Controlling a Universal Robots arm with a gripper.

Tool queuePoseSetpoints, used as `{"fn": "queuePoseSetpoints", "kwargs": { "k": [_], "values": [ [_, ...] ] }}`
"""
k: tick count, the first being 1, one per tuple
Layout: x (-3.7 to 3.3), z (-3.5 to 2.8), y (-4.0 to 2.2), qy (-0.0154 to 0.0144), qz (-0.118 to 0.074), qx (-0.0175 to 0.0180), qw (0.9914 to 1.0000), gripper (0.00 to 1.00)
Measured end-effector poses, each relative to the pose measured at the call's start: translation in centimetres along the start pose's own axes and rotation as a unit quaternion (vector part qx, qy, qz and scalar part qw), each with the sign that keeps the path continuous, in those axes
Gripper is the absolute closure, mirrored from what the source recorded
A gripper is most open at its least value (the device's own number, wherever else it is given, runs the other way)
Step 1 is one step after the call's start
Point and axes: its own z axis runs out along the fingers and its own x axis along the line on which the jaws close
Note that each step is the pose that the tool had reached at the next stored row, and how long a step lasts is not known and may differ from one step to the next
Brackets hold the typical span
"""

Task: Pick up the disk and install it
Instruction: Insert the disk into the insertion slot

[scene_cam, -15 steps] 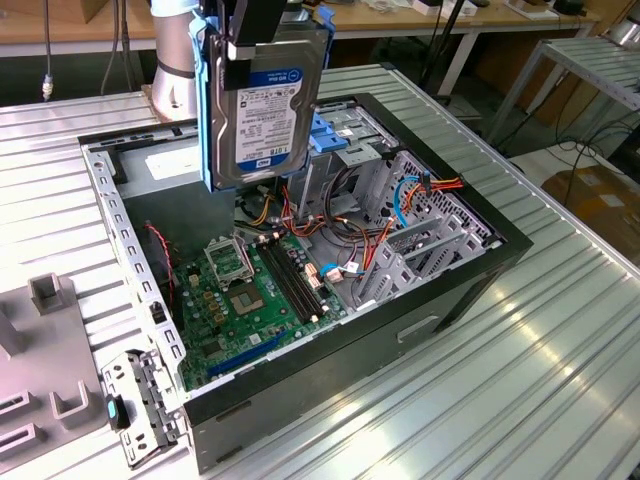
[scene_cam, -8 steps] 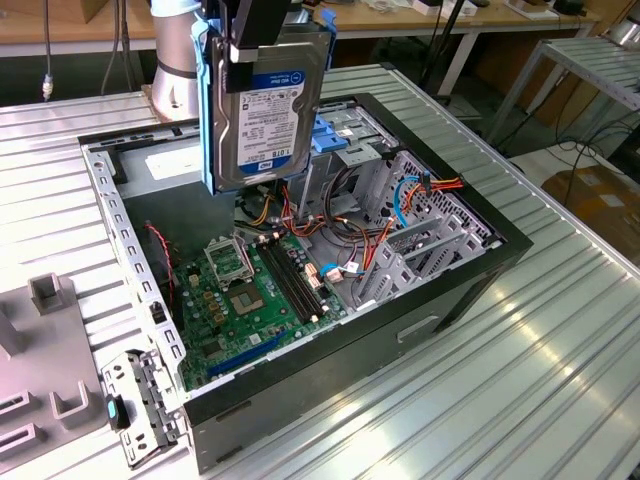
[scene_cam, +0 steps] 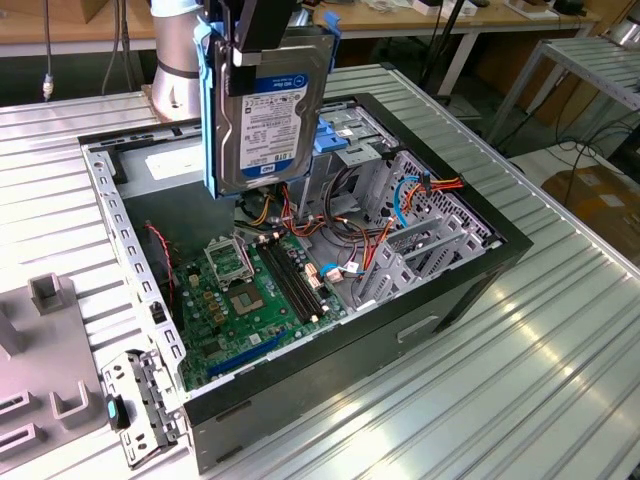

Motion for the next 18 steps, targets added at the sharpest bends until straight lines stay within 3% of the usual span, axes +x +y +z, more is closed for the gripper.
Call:
{"fn": "queuePoseSetpoints", "kwargs": {
  "k": [18],
  "values": [
    [0.66,0.04,-0.04,0.0014,0.000,0.0000,1.00000,0.63]
  ]
}}
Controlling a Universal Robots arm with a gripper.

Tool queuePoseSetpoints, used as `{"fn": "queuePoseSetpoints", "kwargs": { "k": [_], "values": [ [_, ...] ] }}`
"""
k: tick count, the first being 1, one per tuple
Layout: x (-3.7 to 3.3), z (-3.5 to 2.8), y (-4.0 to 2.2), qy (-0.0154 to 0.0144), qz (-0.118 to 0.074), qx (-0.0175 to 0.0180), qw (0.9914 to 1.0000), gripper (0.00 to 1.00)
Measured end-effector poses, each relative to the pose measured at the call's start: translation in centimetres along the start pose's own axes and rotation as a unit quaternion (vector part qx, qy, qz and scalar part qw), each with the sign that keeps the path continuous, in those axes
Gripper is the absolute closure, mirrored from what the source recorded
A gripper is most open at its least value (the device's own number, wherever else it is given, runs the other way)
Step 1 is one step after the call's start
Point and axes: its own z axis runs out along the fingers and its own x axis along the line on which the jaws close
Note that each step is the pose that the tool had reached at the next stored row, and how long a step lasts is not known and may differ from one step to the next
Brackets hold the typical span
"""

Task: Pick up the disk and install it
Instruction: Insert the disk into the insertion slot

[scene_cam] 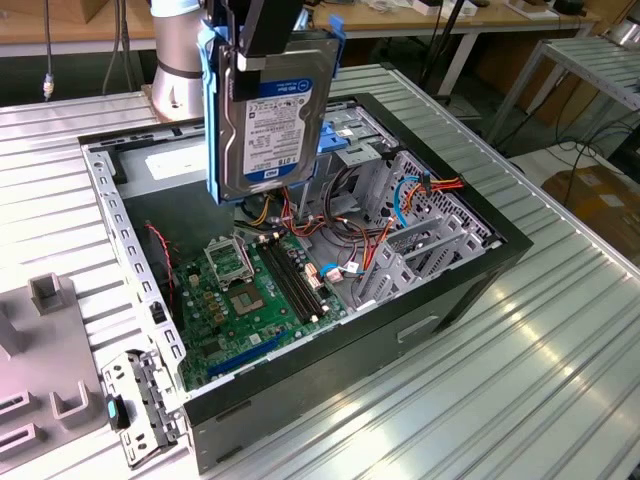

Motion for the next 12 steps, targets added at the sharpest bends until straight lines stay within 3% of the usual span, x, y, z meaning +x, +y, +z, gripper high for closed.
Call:
{"fn": "queuePoseSetpoints", "kwargs": {
  "k": [12],
  "values": [
    [0.60,0.05,-0.03,0.0007,0.000,0.0000,1.00000,0.63]
  ]
}}
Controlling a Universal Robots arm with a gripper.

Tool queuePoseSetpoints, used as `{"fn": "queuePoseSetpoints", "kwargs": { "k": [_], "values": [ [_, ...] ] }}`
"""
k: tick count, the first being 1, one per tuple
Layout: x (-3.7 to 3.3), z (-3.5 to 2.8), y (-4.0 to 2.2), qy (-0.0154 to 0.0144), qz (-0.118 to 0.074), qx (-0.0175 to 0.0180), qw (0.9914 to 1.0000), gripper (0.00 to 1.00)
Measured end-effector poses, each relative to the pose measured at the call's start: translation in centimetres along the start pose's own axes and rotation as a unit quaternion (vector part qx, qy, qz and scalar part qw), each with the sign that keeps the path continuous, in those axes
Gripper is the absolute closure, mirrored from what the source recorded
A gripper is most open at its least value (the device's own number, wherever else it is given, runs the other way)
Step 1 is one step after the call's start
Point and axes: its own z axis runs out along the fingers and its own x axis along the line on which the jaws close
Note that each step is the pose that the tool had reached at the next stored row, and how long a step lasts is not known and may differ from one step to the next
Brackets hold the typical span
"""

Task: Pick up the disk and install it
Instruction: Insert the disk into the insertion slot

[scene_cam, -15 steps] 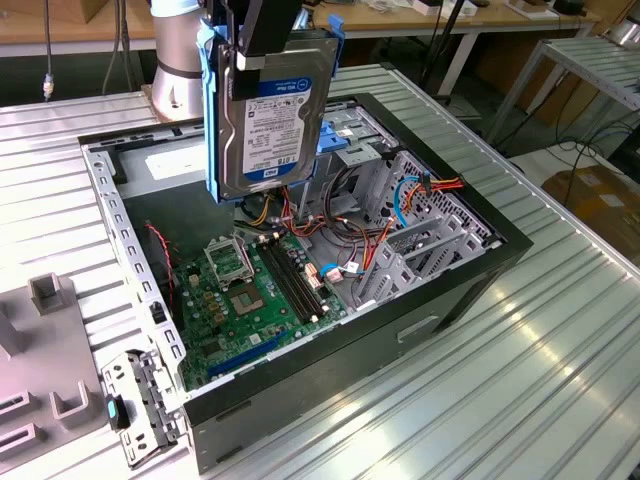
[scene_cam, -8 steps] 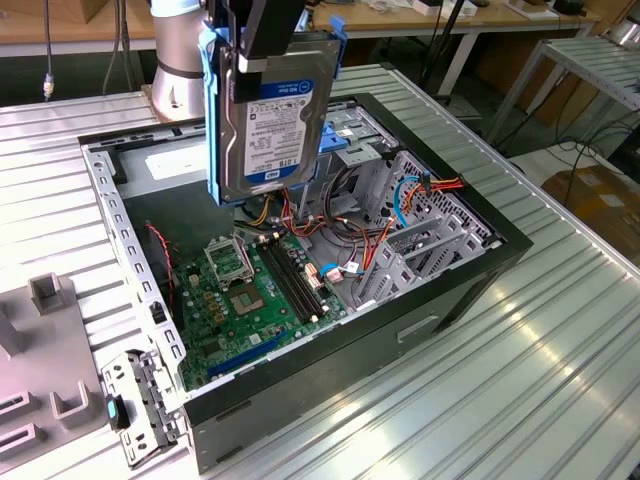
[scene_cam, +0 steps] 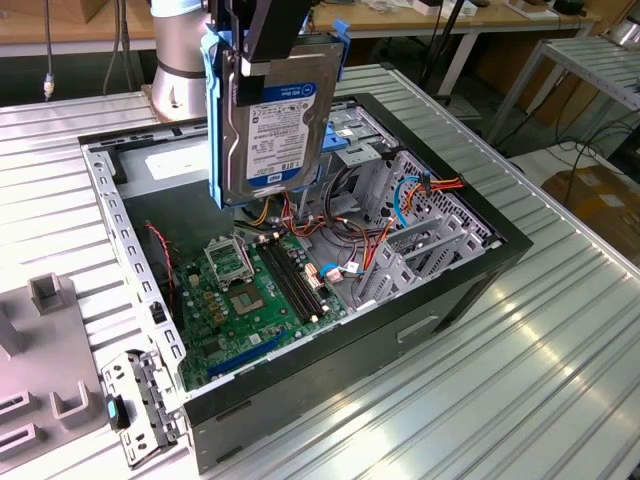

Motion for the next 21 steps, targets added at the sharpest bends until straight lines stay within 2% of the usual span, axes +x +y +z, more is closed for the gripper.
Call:
{"fn": "queuePoseSetpoints", "kwargs": {
  "k": [11,21],
  "values": [
    [0.16,0.01,-0.01,0.0014,0.000,0.0001,1.00000,0.63],
    [0.31,0.02,-0.02,0.0015,0.000,0.0001,1.00000,0.63]
  ]
}}
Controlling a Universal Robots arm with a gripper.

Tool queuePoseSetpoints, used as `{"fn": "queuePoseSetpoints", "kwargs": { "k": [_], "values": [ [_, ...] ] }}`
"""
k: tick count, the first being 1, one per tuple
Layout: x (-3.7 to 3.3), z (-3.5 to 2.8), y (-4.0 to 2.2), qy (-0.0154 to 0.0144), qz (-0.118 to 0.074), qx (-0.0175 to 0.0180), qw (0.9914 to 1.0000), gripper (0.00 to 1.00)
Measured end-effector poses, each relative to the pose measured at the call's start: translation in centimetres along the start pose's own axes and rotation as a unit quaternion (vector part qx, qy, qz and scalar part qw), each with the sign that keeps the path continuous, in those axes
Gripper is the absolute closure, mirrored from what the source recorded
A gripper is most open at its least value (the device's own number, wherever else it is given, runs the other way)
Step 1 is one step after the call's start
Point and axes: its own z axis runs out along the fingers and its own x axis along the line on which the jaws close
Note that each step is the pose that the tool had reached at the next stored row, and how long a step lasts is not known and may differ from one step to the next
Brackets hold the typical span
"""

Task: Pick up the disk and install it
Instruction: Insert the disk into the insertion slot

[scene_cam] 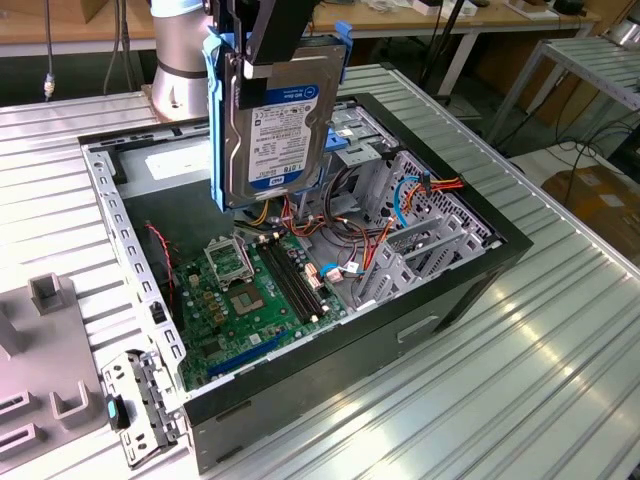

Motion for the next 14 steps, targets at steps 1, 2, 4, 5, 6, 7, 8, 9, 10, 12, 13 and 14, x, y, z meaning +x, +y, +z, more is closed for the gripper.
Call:
{"fn": "queuePoseSetpoints", "kwargs": {
  "k": [1,2,4,5,6,7,8,9,10,12,13,14],
  "values": [
    [0.00,0.00,0.00,0.0000,0.000,0.0000,1.00000,0.63],
    [0.01,0.00,0.00,0.0000,0.000,0.0000,1.00000,0.63],
    [0.01,0.00,0.00,0.0000,0.000,0.0000,1.00000,0.63],
    [0.04,0.01,0.00,0.0000,0.000,0.0000,1.00000,0.63],
    [0.12,0.01,-0.01,0.0000,0.000,0.0000,1.00000,0.63],
    [0.26,0.03,-0.02,0.0000,0.000,0.0000,1.00000,0.63],
    [0.35,0.03,-0.01,0.0000,0.000,0.0000,1.00000,0.63],
    [0.51,0.04,-0.02,0.0000,0.000,0.0000,1.00000,0.63],
    [0.61,0.05,-0.02,0.0000,0.000,0.0000,1.00000,0.63],
    [0.80,0.06,-0.04,0.0000,0.000,0.0000,1.00000,0.63],
    [0.85,0.07,-0.04,0.0000,0.000,0.0000,1.00000,0.63],
    [0.92,0.08,-0.04,-0.0001,0.000,0.0000,1.00000,0.63]
  ]
}}
